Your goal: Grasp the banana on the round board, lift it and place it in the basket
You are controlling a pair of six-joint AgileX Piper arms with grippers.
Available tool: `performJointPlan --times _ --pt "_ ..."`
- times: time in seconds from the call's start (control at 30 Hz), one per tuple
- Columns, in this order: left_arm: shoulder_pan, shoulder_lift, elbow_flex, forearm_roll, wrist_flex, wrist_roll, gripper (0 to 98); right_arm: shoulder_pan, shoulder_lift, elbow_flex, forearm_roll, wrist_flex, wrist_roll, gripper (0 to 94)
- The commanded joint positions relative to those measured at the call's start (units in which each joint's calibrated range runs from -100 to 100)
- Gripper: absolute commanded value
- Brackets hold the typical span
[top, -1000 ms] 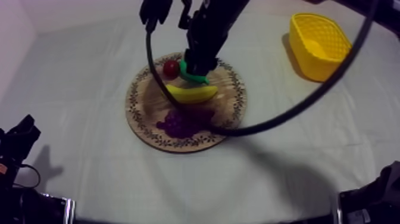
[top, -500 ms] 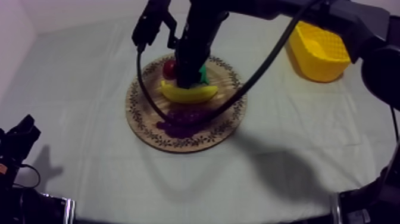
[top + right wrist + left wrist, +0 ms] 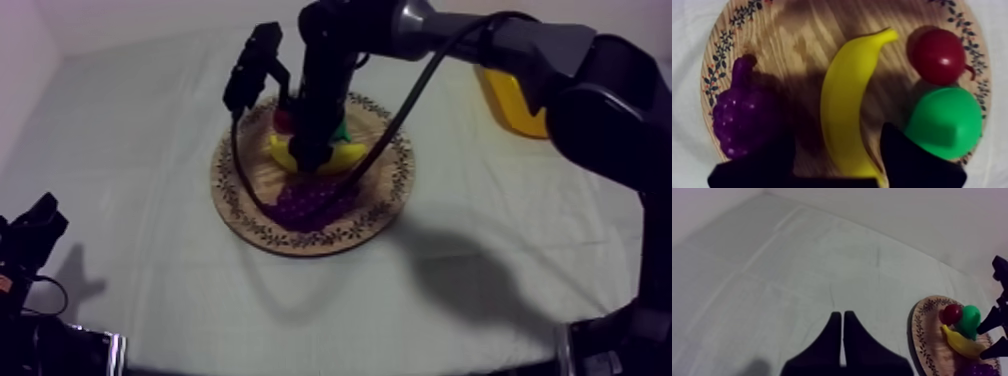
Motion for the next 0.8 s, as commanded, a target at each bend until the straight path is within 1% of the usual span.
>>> performJointPlan --times 0.0,0.3,0.4,0.47,0.6,0.67,0.77 --pt "0.0 0.0 0.0 -0.03 0.0 0.0 0.1 0.0 1.2 -0.3 0.0 0.0 0.2 48.5" --pt "0.0 0.0 0.0 -0.03 0.0 0.0 0.1 0.0 5.5 -3.6 0.3 -0.3 0.3 46.0" --pt "0.0 0.0 0.0 -0.03 0.0 0.0 0.1 0.1 6.3 -4.4 0.4 -0.6 0.3 42.7" --pt "0.0 0.0 0.0 -0.03 0.0 0.0 0.1 0.1 6.6 -4.6 0.4 -0.8 0.4 36.4" --pt "0.0 0.0 0.0 -0.03 0.0 0.0 0.1 0.3 6.1 -4.6 0.3 -1.0 0.6 16.1" --pt "0.0 0.0 0.0 -0.03 0.0 0.0 0.1 0.3 5.6 -4.4 0.3 -0.8 0.8 10.8" --pt "0.0 0.0 0.0 -0.03 0.0 0.0 0.1 0.3 4.2 -3.3 0.2 -0.8 1.0 7.3"
